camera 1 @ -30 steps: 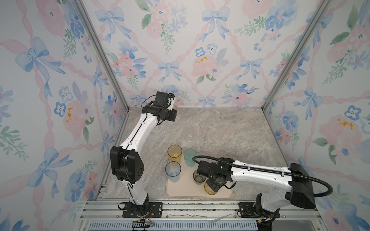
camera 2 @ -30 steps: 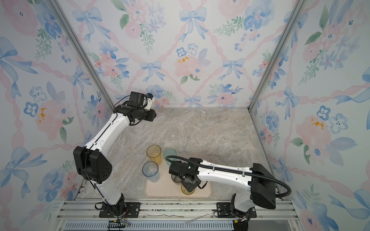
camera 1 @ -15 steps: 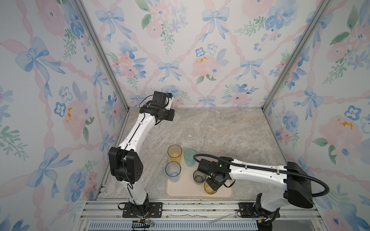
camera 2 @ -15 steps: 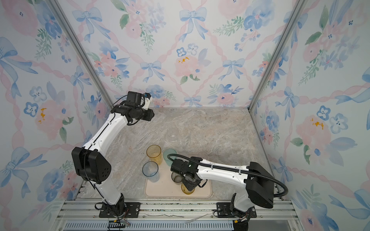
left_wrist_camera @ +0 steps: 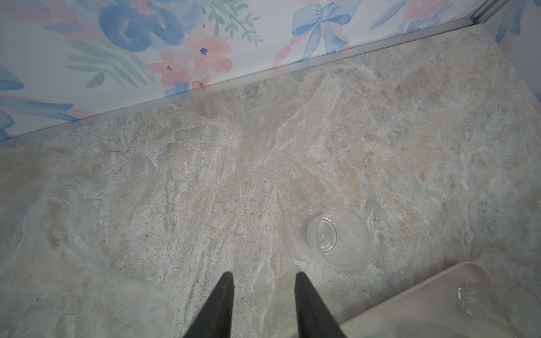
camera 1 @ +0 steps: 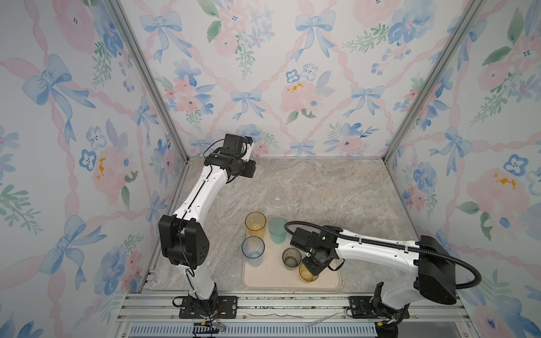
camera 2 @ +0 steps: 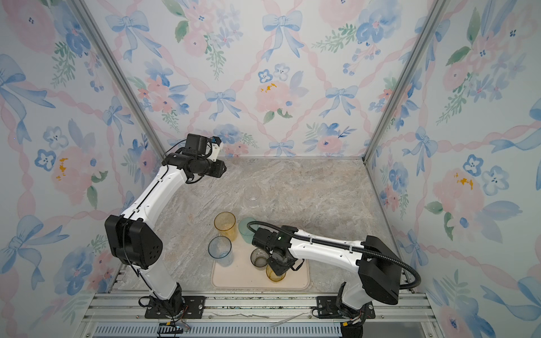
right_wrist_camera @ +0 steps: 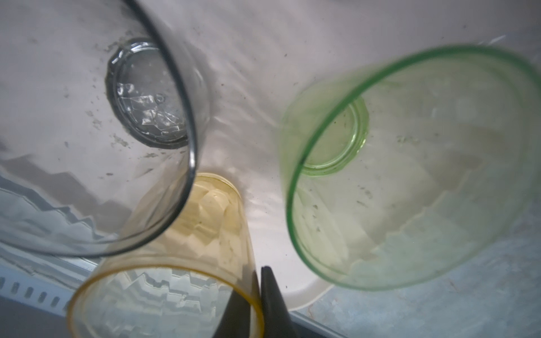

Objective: Place the glasses into the tray
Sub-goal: Place the glass on the tray, then pick up the glass from the top-center of the table.

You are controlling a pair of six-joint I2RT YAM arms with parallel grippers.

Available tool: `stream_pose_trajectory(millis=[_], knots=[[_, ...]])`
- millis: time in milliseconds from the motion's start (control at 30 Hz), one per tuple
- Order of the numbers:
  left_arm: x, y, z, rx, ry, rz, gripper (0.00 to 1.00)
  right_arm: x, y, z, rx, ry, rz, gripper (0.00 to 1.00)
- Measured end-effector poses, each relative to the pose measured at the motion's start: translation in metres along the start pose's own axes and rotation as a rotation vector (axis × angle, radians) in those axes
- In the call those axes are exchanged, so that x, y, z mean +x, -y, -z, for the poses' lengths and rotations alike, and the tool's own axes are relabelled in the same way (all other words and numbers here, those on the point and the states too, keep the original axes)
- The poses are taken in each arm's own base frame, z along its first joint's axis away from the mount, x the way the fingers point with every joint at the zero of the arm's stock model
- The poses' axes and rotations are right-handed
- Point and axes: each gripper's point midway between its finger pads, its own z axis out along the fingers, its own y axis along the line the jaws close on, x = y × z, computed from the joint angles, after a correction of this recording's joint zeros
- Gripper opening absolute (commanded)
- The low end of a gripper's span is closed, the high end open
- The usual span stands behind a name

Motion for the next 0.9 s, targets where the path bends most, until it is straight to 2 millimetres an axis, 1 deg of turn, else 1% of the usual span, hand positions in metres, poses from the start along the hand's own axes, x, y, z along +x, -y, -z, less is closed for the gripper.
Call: stream_pose_trajectory(millis=[67,167,333,400,500,600,700,800,900], knots=[[0.000,0.000,0.000,0.001,-0.001,0.000,0.38,-0.001,0.002,0.000,0.001,-0.001,-0.002,0.15],[0.000,0.000,0.000,0.001,-0.001,0.000,0.38,-0.001,0.004,0.000,0.001,-0.002,0.001,0.23],[0.000,0.001,0.000,0.004,-0.001,0.000,0.38,0.000,0.006,0.002,0.002,-0.004,0.018,0.32],[0.001,0.001,0.000,0.005,-0.002,-0.001,0.37,0.000,0.007,0.006,-0.002,0.006,0.022,0.36],[0.001,0.004,0.000,0.008,-0.005,-0.003,0.38,-0.001,0.007,0.020,-0.016,0.041,0.027,0.41],[0.002,0.010,-0.001,0.023,-0.007,-0.011,0.38,-0.007,0.008,0.040,-0.049,0.098,0.018,0.44],[0.005,0.021,-0.001,0.049,-0.023,-0.022,0.37,-0.015,0.014,0.068,-0.090,0.178,-0.016,0.46],[0.012,0.035,-0.002,0.084,-0.052,-0.043,0.36,-0.023,0.029,0.104,-0.129,0.286,-0.080,0.48],[0.020,0.053,-0.006,0.117,-0.093,-0.079,0.36,-0.032,0.056,0.141,-0.147,0.408,-0.178,0.49]])
